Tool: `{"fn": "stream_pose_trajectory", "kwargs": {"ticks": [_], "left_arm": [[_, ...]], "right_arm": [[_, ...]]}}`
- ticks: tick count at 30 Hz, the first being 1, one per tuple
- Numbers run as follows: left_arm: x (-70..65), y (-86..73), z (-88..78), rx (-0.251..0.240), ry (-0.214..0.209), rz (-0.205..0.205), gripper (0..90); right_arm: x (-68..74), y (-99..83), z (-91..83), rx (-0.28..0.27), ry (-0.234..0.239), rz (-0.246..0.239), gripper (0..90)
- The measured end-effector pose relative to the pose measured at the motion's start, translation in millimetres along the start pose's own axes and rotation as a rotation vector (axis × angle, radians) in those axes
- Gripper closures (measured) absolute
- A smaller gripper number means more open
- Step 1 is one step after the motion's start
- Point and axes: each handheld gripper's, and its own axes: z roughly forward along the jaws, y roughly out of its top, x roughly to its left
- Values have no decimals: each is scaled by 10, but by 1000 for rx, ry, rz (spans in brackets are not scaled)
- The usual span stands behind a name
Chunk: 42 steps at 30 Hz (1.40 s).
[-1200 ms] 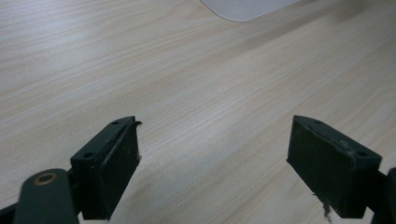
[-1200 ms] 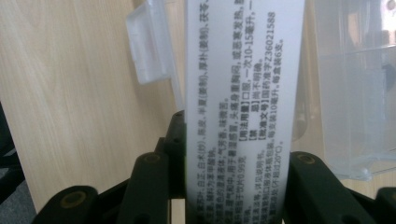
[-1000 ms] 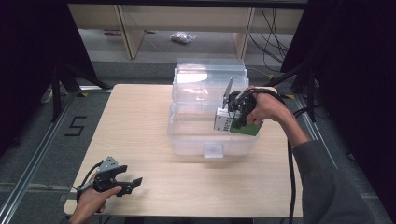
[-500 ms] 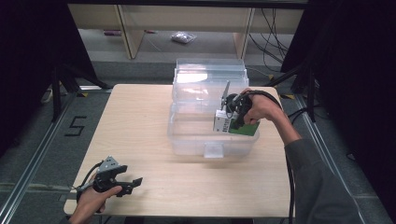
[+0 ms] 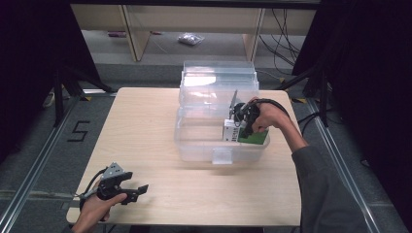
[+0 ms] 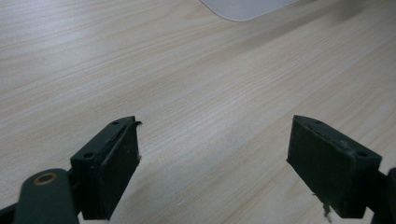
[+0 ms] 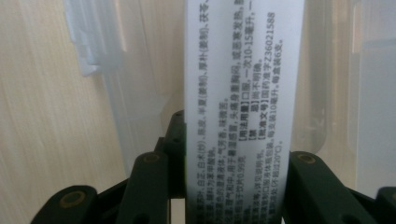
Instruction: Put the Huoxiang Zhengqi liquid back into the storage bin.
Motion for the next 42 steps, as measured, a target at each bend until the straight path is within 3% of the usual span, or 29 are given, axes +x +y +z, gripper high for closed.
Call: {"fn": "stream_pose_trajectory", "kwargs": {"ticks": [1,3,4,6,8,10,11,12,13,17,20,21,24,25,28,29,32,33,39,42], "left_arm": [[-23,-2,20,-27,1,-30,159],[-20,-3,19,-26,-1,-27,159],[1,0,-2,2,-1,1,159],[1,0,0,1,0,0,159],[-23,-2,20,-26,-1,-31,159],[-25,-5,24,-33,3,-31,160],[-26,-6,24,-33,3,-31,160],[-26,-6,24,-33,3,-31,159],[3,1,-2,1,-2,1,160],[-23,-1,18,-29,-2,-34,159],[-12,-2,12,-19,-1,-19,159],[3,1,0,-1,-3,0,159],[-7,0,5,-7,-1,-9,159],[-25,-3,24,-31,-1,-33,159],[-21,-3,19,-28,-1,-29,159],[2,0,-1,-1,-2,0,159],[-5,0,5,-10,-2,-8,159],[-23,-2,21,-32,-1,-32,159],[-26,-2,23,-35,-3,-34,159],[-27,-2,22,-35,-2,-33,159]], "right_arm": [[-1,-7,18,11,8,11,647],[3,-5,47,20,19,23,647],[-2,-7,75,23,24,20,647],[2,-12,108,30,27,31,647],[-40,-18,176,-5,23,-43,646],[-53,-11,215,-6,35,-62,646],[-25,-3,205,16,40,-9,646],[-25,-3,205,16,40,-9,646],[-27,6,234,30,42,-3,645],[-44,-1,298,15,58,-14,644],[-71,-26,340,18,52,-27,644],[-44,-31,335,49,67,18,644],[-35,-37,370,56,72,1,642],[-36,-39,372,58,78,3,642],[-33,-51,389,66,79,7,640],[-30,-52,391,70,75,4,640],[-25,-53,391,71,76,1,638],[-24,-53,390,71,76,2,636],[-31,-45,399,73,88,-9,625],[-31,-38,349,75,92,40,595]]}}
